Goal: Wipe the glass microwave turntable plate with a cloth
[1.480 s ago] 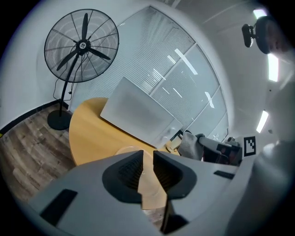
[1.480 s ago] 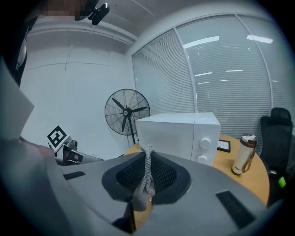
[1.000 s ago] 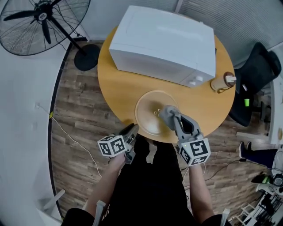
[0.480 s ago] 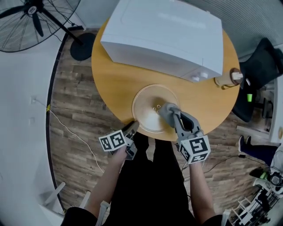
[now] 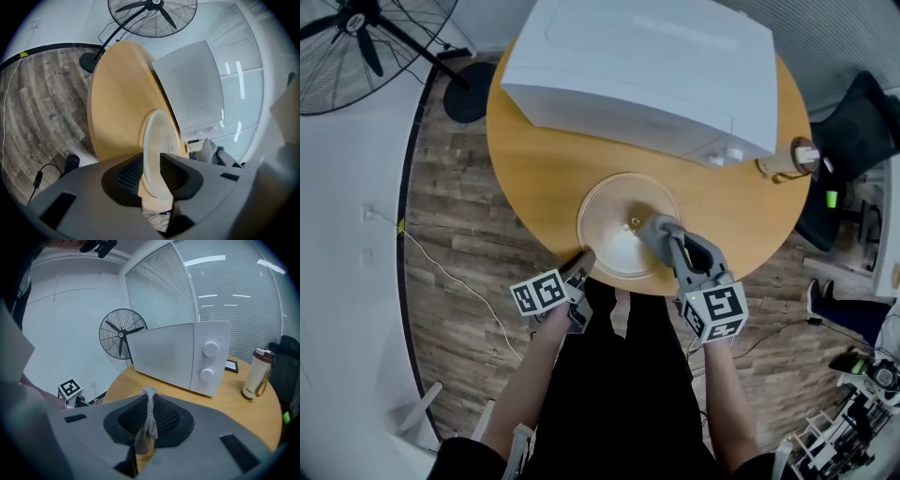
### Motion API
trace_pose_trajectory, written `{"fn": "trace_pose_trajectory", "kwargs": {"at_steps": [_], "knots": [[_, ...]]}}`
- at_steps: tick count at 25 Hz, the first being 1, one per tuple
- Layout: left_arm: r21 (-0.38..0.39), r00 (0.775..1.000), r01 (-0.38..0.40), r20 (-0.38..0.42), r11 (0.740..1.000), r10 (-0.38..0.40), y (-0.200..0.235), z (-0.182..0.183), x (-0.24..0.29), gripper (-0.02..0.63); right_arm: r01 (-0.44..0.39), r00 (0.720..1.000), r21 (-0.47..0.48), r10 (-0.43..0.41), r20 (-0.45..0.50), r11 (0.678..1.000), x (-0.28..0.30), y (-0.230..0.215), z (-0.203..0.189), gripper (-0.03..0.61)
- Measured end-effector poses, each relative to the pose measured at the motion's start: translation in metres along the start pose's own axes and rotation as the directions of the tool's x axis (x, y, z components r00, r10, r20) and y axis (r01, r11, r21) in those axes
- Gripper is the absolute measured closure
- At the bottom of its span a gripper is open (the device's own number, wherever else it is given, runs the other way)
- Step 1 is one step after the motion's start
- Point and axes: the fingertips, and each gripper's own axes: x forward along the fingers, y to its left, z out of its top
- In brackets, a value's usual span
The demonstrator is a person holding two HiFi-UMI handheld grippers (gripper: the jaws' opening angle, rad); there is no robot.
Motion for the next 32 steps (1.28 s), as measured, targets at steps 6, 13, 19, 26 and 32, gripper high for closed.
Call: {"fn": "trace_pose_trajectory", "kwargs": {"at_steps": [6,13,19,26,32], "knots": [[-0.022,0.999,-0.038,0.013,0.999,0.039,0.008,0.001,-0.002,0.571,0.003,1.0,-0.018,-0.003,-0.03,1.0,0.01,-0.004,-0.009,0.538],[-0.029,0.999,-0.025,0.023,0.999,0.026,0.008,0.002,0.0,0.584,0.002,0.994,-0.055,-0.008,-0.112,0.998,0.033,-0.008,-0.042,0.538],[-0.044,0.999,-0.021,0.028,0.999,0.022,0.009,0.001,0.0,0.588,0.014,0.979,-0.071,-0.028,-0.201,0.997,0.057,-0.011,-0.075,0.538],[-0.041,1.0,-0.016,0.02,0.999,0.016,0.008,0.001,-0.001,0.588,0.051,0.955,-0.092,-0.076,-0.286,0.994,0.075,-0.018,-0.1,0.538],[-0.022,1.0,-0.004,0.013,1.0,0.004,0.008,0.0,-0.002,0.588,0.072,0.954,-0.071,-0.089,-0.285,0.995,0.083,-0.025,-0.102,0.538]]}}
